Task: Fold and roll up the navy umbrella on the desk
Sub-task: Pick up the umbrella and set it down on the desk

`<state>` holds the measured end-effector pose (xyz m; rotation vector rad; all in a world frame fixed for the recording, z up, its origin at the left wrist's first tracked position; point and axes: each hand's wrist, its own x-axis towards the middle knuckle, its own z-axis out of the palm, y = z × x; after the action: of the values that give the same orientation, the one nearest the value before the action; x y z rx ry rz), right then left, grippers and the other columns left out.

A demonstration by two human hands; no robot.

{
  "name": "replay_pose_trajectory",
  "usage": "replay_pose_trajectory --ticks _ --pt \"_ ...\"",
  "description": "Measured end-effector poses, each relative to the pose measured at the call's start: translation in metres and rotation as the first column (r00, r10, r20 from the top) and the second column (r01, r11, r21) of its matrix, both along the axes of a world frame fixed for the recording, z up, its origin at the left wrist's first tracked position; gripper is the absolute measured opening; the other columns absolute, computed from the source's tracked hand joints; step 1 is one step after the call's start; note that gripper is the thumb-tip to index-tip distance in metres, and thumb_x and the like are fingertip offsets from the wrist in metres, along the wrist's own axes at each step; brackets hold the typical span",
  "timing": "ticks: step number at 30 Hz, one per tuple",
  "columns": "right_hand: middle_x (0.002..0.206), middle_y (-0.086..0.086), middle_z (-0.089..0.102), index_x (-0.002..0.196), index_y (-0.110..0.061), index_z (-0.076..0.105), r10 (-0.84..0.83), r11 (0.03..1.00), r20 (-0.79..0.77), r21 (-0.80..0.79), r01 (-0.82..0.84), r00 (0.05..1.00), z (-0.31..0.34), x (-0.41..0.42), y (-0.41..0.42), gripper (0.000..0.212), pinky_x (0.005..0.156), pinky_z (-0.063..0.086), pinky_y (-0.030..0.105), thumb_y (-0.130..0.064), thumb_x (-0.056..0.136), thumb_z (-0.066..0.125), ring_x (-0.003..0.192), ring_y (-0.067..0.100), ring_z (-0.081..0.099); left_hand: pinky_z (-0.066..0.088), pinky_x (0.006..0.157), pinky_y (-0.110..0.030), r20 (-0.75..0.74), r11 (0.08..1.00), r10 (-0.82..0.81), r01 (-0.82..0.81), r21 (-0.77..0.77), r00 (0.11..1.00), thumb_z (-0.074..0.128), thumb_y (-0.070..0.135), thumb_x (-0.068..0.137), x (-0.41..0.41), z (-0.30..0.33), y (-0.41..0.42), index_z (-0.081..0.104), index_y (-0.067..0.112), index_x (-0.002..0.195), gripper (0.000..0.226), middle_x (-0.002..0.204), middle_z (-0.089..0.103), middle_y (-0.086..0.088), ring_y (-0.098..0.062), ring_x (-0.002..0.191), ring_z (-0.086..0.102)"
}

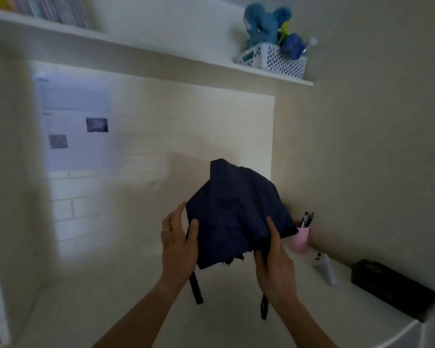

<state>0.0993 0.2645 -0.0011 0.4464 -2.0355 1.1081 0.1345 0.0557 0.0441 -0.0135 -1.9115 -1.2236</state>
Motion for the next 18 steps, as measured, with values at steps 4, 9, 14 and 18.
replay_pose_trajectory --ticks 4,9,14,18 --pt "0.067 -0.005 0.059 0.124 -0.031 0.052 0.301 0.874 0.01 -0.402 -0.272 0.953 0.049 -0.007 0.006 0.031 0.05 0.041 0.032 -0.011 0.1 0.055 0.051 0.011 0.048 0.047 0.085 -0.022 -0.033 0.941 -0.247 0.248 0.231 0.969 0.032 0.049 0.106 0.003 0.052 0.011 0.04 0.046 0.142 0.036 0.126 0.06 0.015 -0.01 0.117 0.06" --pt "0.07 0.011 0.062 0.098 -0.008 0.056 0.537 0.59 -0.01 -0.71 -0.384 0.844 0.081 0.001 0.011 0.024 0.043 0.038 0.026 -0.029 0.092 0.066 0.048 0.017 0.048 0.046 0.082 -0.006 -0.081 0.96 -0.257 0.264 0.092 0.963 0.038 0.041 0.108 0.018 0.09 0.017 0.051 0.041 0.136 0.031 0.126 0.061 0.019 0.009 0.109 0.059" --pt "0.07 0.017 0.057 0.106 -0.002 0.058 0.621 0.486 -0.036 -0.766 -0.421 0.783 0.087 0.006 0.022 0.024 0.041 0.032 0.027 -0.022 0.095 0.063 0.045 0.018 0.04 0.044 0.108 -0.037 -0.109 0.988 -0.155 0.153 -0.029 0.982 0.045 0.043 0.105 0.021 0.104 0.013 0.05 0.044 0.138 0.033 0.138 0.051 0.013 -0.008 0.128 0.05" --pt "0.08 0.011 0.057 0.103 -0.009 0.052 0.878 -0.011 -0.239 -0.876 -0.481 0.415 0.088 0.009 0.025 0.013 0.037 0.035 0.023 -0.021 0.099 0.052 0.047 0.012 0.039 0.038 0.112 -0.041 -0.127 0.998 -0.065 0.061 -0.036 0.99 0.047 0.041 0.105 0.033 0.112 0.013 0.057 0.046 0.124 0.022 0.138 0.041 0.009 -0.019 0.135 0.035"
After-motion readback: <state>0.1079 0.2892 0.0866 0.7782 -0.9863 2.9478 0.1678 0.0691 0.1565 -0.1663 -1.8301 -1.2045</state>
